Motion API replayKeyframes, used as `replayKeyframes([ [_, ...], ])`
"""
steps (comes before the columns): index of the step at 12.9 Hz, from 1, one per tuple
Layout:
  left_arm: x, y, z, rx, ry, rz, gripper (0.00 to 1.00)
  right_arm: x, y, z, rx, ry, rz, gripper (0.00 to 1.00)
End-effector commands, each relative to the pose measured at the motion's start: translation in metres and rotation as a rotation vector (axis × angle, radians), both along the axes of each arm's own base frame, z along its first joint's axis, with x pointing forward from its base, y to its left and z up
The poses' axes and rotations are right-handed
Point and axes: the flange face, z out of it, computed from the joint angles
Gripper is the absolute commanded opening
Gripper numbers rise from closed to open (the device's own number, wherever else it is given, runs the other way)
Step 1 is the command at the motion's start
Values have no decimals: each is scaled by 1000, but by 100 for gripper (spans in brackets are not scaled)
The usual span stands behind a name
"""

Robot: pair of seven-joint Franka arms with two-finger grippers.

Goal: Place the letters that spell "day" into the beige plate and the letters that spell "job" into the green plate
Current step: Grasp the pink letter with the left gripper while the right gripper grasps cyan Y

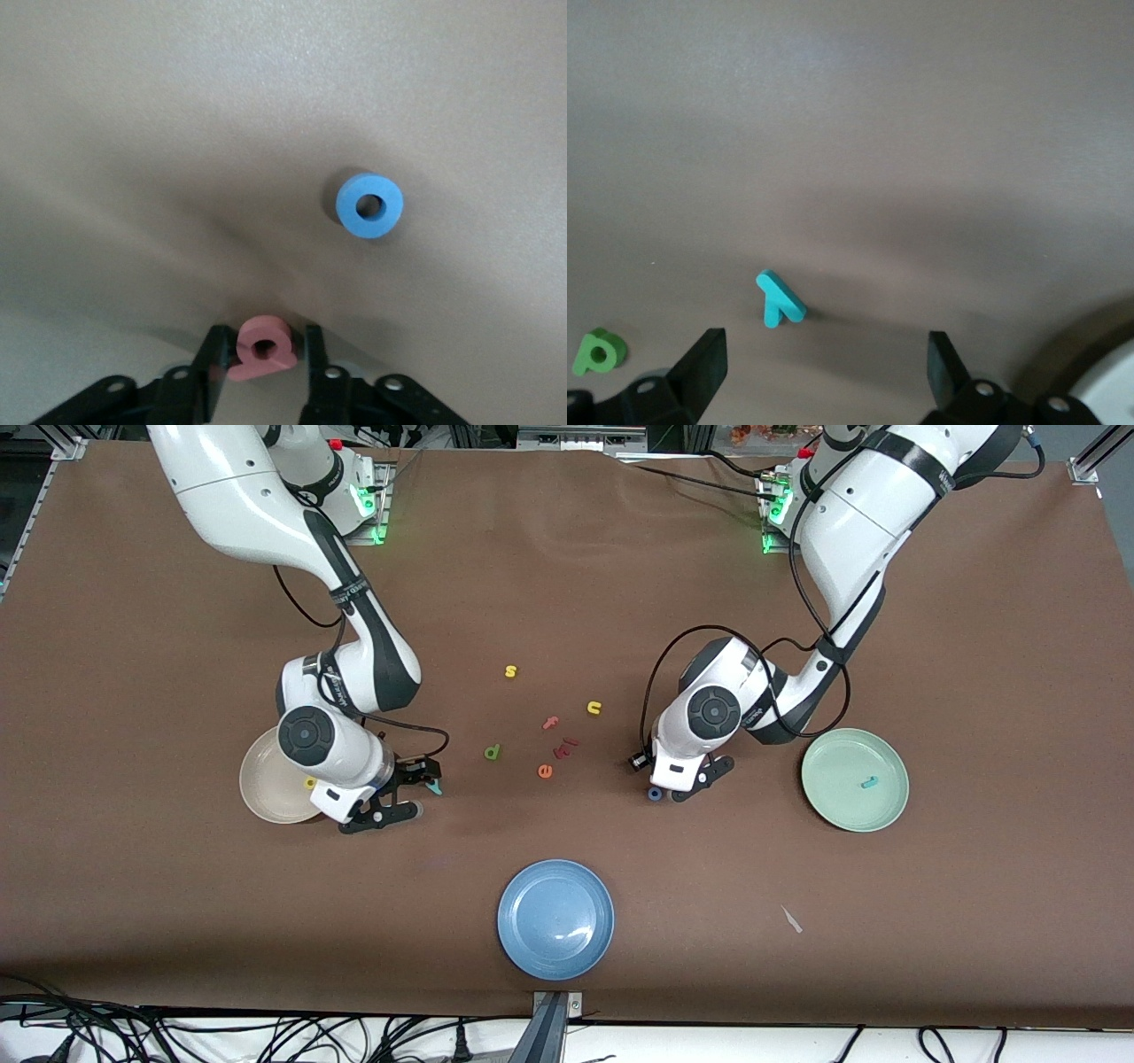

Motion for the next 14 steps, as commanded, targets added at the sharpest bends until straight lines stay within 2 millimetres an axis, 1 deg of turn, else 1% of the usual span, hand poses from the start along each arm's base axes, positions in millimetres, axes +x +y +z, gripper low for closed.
replayKeyframes([
  [1, -3, -7, -9, 24, -8, -17, 27, 3, 13, -10, -1, 14, 8, 100],
  [2, -3, -7, -9, 28, -13, -23, 25, 1, 17, -15, -5, 17, 19, 100],
  [3, -3, -7, -11, 37, -18, -35, 23, -3, 26, -19, -14, 17, 42, 100],
  [4, -2, -6, -9, 39, -21, -36, 21, -5, 28, -23, -38, 14, 63, 100],
  [5, 1, -3, -5, 37, -27, -36, 16, -5, 27, -25, -55, 9, 80, 100],
  [6, 6, 0, -1, 35, -35, -32, 16, -5, 28, -28, -64, 1, 96, 100],
  [7, 17, 2, 10, 29, -54, -26, 16, -5, 28, -30, -68, -8, 104, 100],
  [8, 31, 15, 24, 21, -77, -34, 16, -5, 28, -33, -72, -6, 109, 100],
  [10, 47, 35, 59, 7, -133, -89, 16, -4, 28, -37, -69, -16, 110, 99],
  [11, 57, 52, 73, 9, -150, -105, 16, -5, 28, -39, -69, -16, 110, 94],
  [12, 65, 77, 82, 22, -142, -138, 16, -6, 28, -42, -70, -12, 112, 91],
  [13, 74, 108, 85, 26, -130, -197, 16, -6, 30, -43, -68, -18, 113, 87],
  [14, 84, 145, 85, 22, -123, -234, 16, -6, 31, -42, -67, -22, 115, 84],
])
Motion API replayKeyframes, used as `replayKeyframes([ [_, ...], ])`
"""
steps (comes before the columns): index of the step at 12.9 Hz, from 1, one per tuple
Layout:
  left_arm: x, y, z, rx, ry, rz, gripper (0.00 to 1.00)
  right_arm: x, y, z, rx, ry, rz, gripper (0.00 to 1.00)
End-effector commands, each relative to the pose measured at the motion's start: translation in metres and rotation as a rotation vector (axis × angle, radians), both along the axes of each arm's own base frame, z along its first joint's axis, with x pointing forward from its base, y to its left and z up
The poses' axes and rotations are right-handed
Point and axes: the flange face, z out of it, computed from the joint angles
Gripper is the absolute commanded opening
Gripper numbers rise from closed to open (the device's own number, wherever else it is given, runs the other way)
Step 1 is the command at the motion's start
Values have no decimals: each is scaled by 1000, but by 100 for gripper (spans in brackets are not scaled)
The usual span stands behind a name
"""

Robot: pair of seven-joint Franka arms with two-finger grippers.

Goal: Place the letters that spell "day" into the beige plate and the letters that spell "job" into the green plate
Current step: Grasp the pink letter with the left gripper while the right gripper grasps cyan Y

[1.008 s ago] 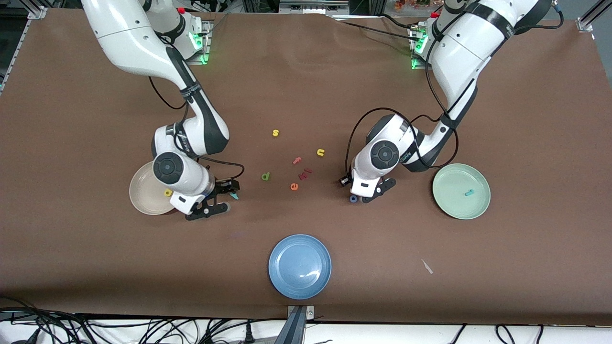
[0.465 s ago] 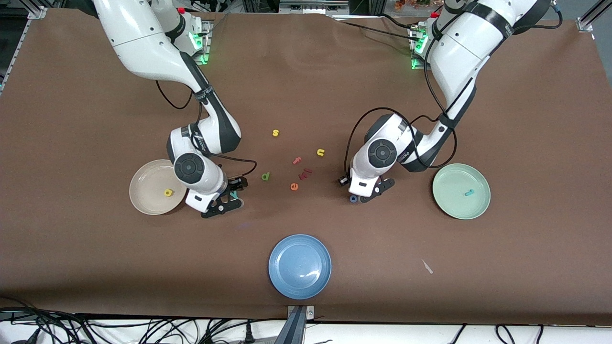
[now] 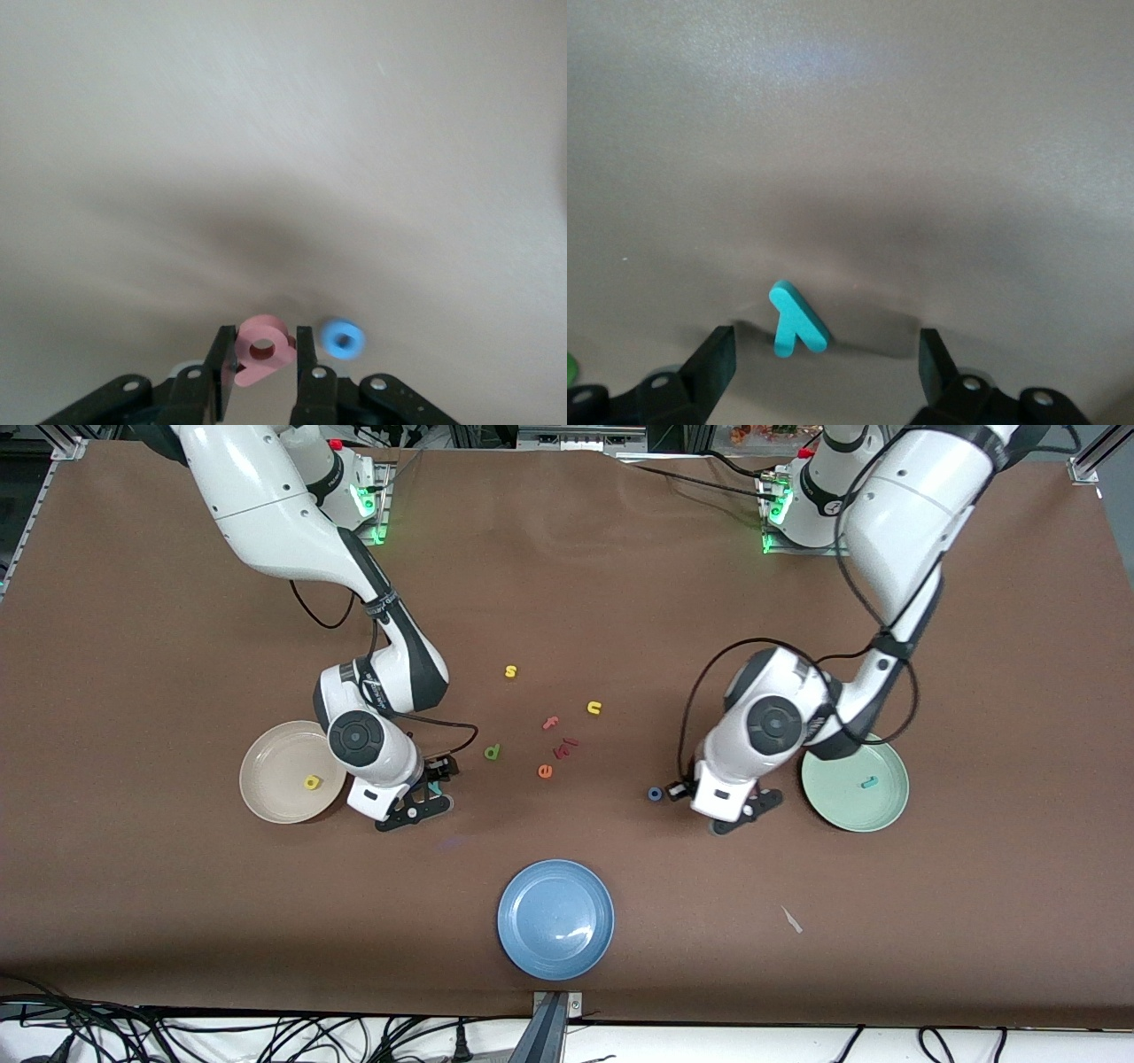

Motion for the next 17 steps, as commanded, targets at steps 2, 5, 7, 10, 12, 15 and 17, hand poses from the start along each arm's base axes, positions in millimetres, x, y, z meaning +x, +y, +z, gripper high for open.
replayKeyframes([
  [2, 25, 120, 9, 21, 3, -129, 16, 4, 8, -3, -5, -18, 18, 77],
  [5, 20, 205, -7, 12, 110, -254, 16, 3, 12, -3, 0, -16, 5, 63],
  [7, 18, 253, -15, -11, 119, -297, 17, 3, 12, -2, 2, -17, 1, 53],
  [10, 6, 265, -27, -25, 167, -328, 19, 2, 13, -3, 5, -16, -1, 46],
  [12, 4, 270, -39, -34, 187, -320, 56, 3, 14, -2, 8, -19, -1, 39],
  [15, 9, 267, -31, -39, 171, -305, 100, 3, 14, -2, 10, -20, -8, 32],
  [17, 14, 248, -19, -36, 152, -294, 100, 3, 14, -2, 14, -18, -29, 32],
])
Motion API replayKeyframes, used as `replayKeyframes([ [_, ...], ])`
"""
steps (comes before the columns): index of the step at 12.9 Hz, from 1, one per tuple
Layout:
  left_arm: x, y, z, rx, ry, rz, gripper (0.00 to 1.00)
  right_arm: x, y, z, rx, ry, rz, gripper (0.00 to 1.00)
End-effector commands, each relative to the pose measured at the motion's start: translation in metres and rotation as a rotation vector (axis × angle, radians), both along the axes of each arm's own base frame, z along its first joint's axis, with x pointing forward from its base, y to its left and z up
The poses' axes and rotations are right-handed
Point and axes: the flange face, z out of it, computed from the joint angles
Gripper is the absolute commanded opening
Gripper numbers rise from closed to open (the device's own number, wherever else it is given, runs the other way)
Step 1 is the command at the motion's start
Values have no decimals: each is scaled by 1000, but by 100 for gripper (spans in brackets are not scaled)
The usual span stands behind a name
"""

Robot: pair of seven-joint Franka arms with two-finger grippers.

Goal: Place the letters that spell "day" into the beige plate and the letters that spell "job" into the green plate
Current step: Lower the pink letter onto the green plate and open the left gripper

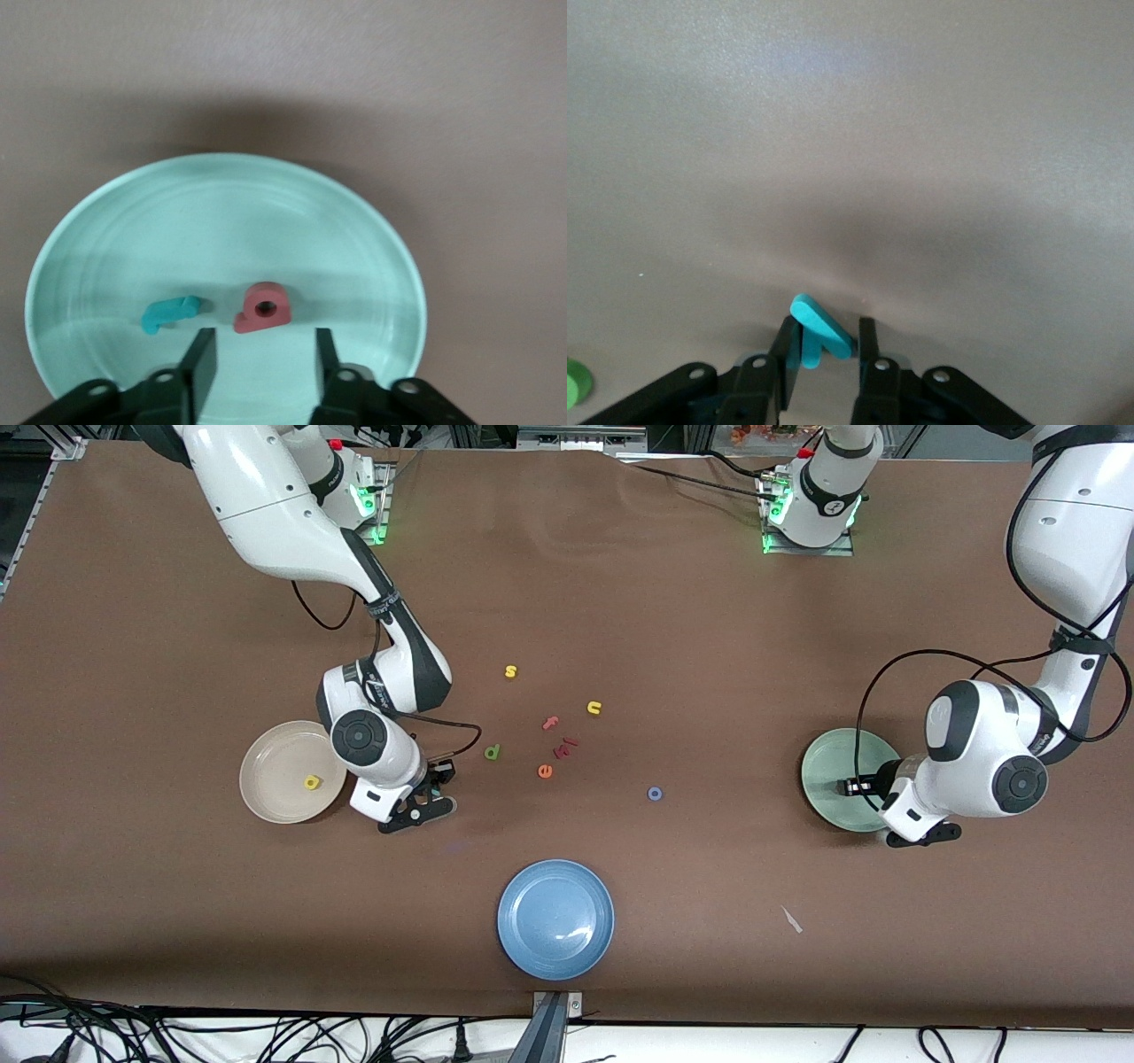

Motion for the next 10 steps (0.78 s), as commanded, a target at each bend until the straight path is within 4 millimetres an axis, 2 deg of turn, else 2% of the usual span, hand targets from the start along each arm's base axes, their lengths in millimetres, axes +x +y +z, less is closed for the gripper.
replayKeyframes([
  [1, 5, -36, 24, 10, -14, 0, 100, -1, 9, -6, 9, -1, -19, 29],
  [2, 3, -46, 27, 10, -1, 14, 100, -1, 9, -7, 9, 1, -19, 25],
  [4, 12, -90, 47, -6, -31, 85, 100, -1, 9, -7, 9, 1, -19, 21],
  [6, 18, -153, 57, -17, -50, 156, 100, 1, 9, -2, 11, -5, -23, 13],
  [7, 25, -180, 61, -43, -73, 206, 100, 1, 9, 0, 11, -5, -28, 12],
  [9, 32, -233, 58, -74, -114, 285, 100, 2, 6, 2, 9, -4, -35, 9],
  [10, 30, -257, 47, -81, -119, 297, 100, 3, 5, 5, 11, -5, -38, 9],
])
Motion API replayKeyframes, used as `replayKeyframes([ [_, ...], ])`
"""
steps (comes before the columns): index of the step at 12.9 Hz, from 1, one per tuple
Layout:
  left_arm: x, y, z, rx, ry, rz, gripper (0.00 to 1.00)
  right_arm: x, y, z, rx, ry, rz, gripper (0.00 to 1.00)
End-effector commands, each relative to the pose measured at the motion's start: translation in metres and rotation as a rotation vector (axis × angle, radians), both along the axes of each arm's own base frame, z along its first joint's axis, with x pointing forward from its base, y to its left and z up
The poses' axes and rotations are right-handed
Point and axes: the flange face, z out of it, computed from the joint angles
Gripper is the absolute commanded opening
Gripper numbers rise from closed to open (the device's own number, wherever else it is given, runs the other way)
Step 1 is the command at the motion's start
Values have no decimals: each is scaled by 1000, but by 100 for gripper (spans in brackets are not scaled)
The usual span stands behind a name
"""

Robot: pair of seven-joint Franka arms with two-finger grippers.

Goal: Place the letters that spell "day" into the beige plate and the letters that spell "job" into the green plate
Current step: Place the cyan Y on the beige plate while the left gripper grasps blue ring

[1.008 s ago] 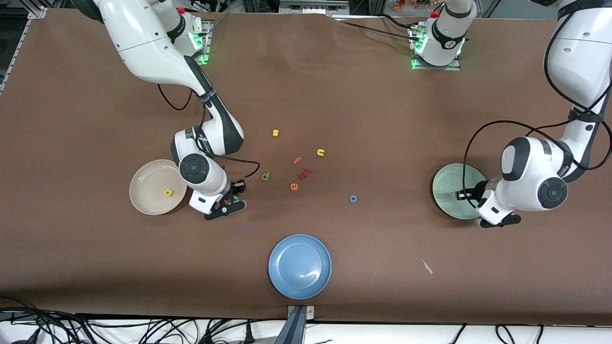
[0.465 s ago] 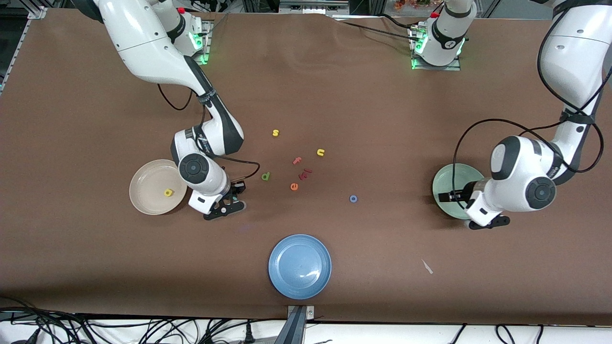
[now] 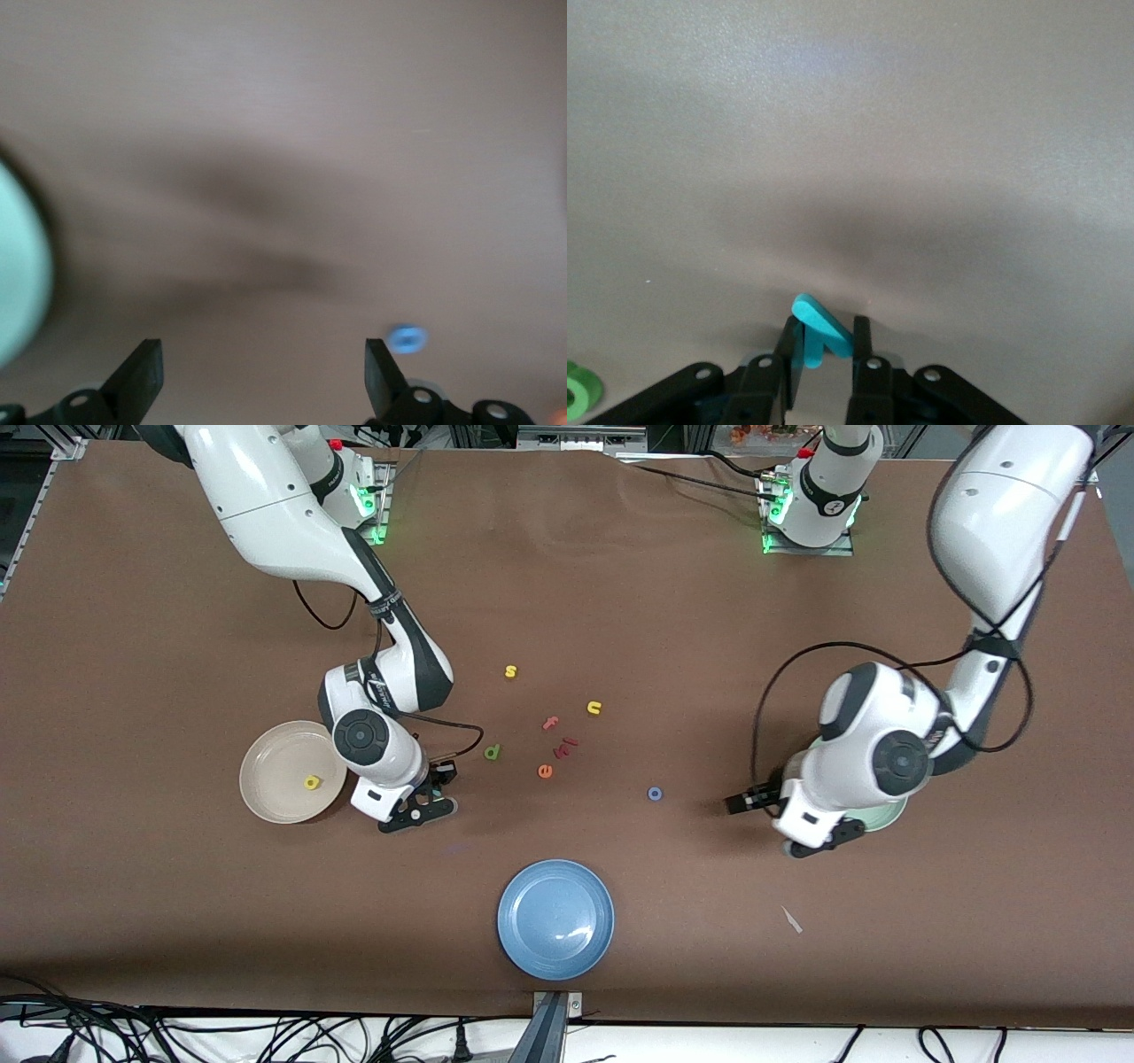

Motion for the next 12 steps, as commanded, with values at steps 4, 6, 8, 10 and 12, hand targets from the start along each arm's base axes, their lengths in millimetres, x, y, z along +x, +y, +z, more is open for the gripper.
replayKeyframes([
  [4, -4, -89, -64, 26, -66, 75, 99, 9, -31, 39, -33, 24, -47, 4],
  [6, -12, -104, -77, 73, -71, 63, 97, 6, -55, 57, -47, 15, -74, 4],
  [8, -14, -119, -79, 67, -74, 66, 85, -4, -87, 74, -58, 14, -55, 4],
  [10, -26, -140, -80, 75, -75, 29, 74, -18, -123, 81, -57, -18, -25, 4],
  [12, -27, -140, -87, 81, -68, 24, 57, -28, -165, 73, -73, -24, 14, 4],
])
